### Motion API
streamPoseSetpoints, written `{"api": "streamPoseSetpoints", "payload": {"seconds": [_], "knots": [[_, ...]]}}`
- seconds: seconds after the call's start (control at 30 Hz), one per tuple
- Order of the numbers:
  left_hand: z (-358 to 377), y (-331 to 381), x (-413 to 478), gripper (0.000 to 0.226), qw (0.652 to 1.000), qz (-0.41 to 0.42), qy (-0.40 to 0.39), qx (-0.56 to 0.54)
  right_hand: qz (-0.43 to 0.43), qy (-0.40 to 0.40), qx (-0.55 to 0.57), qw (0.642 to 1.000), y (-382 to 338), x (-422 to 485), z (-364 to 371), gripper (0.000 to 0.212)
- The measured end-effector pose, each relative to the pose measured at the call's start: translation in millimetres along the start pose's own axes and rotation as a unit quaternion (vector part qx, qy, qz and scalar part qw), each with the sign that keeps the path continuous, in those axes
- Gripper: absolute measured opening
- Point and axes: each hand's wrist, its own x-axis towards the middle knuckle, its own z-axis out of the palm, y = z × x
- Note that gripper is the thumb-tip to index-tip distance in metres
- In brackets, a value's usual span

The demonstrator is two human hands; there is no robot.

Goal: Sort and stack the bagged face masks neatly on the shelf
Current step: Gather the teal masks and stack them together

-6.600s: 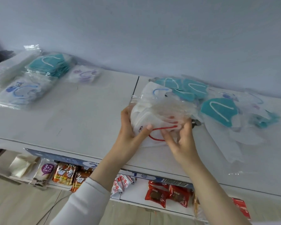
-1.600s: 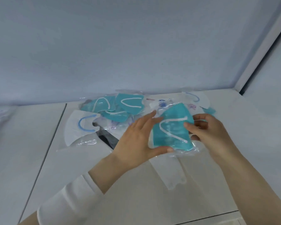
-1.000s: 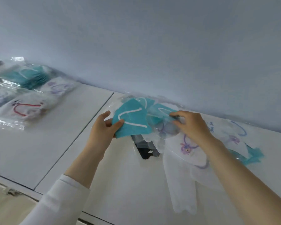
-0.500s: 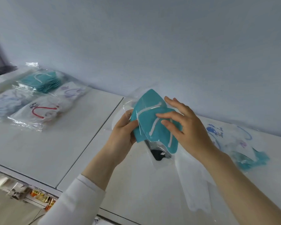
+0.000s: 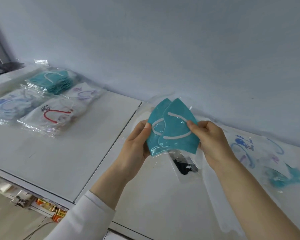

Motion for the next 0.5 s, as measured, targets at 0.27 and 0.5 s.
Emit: {"api": "streamPoseSetpoints", "payload": {"seconds": [0.27,0.5], "knots": [[0,-4,7,0.036,0.996,-0.009,-0.023,0.083,-0.092,-0.006,-0.06,0.994,0,0,11,0.025],[-41,15,35,0.017,0.979,0.054,0.174,0.095,-0.097,0.066,-0.223,0.968,-14,49,-20,0.037]]}}
